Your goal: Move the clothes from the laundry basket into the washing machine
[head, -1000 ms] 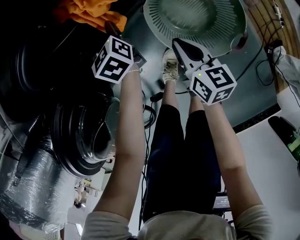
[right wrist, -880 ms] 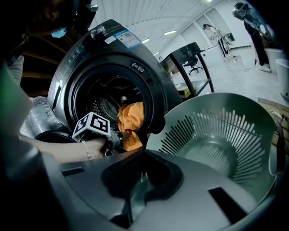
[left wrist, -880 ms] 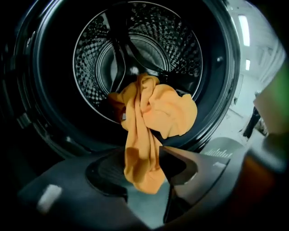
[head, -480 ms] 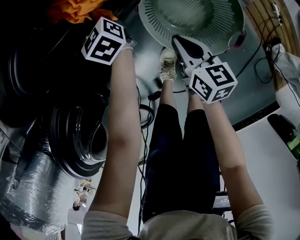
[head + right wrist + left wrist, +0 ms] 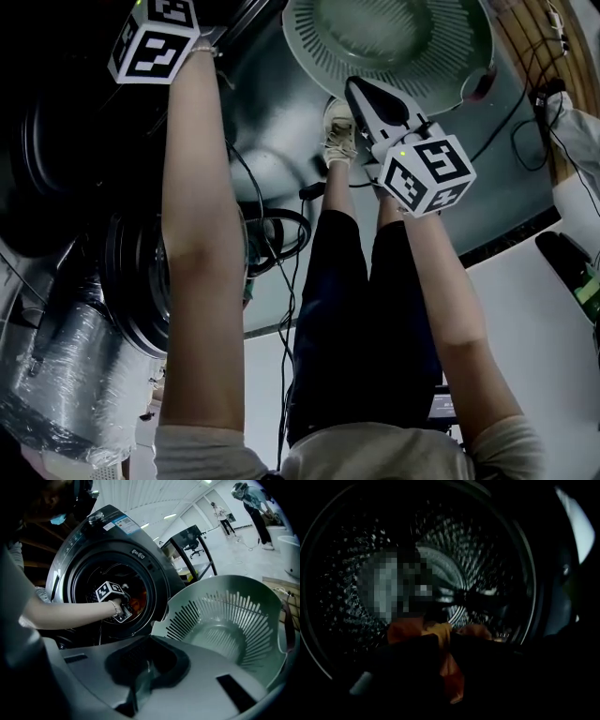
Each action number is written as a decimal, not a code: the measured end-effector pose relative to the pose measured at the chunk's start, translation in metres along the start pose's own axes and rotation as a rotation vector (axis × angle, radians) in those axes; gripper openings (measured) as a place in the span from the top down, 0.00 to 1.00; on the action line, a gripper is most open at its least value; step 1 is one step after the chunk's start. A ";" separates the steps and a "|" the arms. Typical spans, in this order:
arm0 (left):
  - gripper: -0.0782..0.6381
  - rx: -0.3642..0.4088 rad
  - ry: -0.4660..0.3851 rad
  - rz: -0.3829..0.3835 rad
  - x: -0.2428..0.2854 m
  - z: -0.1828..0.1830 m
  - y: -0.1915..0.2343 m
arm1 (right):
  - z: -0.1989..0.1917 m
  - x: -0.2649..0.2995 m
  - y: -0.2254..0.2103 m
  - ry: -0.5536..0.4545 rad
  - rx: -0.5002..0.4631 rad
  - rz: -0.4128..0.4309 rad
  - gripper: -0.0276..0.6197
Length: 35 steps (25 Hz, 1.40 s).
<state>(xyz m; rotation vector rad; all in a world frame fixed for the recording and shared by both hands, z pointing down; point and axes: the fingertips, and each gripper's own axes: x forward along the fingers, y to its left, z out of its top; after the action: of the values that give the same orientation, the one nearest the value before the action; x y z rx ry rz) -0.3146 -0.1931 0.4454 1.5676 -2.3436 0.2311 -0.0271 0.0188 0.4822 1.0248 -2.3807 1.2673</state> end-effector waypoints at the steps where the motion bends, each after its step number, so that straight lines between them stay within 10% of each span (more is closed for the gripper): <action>1: 0.82 -0.002 0.049 0.011 0.003 -0.009 0.003 | -0.001 0.001 0.001 0.002 0.001 0.002 0.94; 7: 0.51 -0.060 0.180 0.019 -0.020 -0.047 -0.001 | 0.009 0.001 0.012 -0.006 -0.037 0.020 0.94; 19: 0.52 -0.191 0.329 -0.085 -0.191 -0.051 -0.067 | 0.072 -0.047 0.042 -0.020 -0.052 0.029 0.95; 29: 0.88 -0.102 0.403 -0.304 -0.281 0.072 -0.118 | 0.166 -0.128 0.130 -0.043 -0.232 0.064 0.95; 35: 0.88 -0.129 0.324 -0.505 -0.331 0.163 -0.144 | 0.211 -0.173 0.199 -0.014 -0.372 0.148 0.95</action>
<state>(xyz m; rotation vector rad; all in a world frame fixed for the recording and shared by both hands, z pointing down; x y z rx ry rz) -0.0921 -0.0100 0.1728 1.8335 -1.6304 0.1919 -0.0194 0.0036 0.1447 0.7589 -2.6084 0.8109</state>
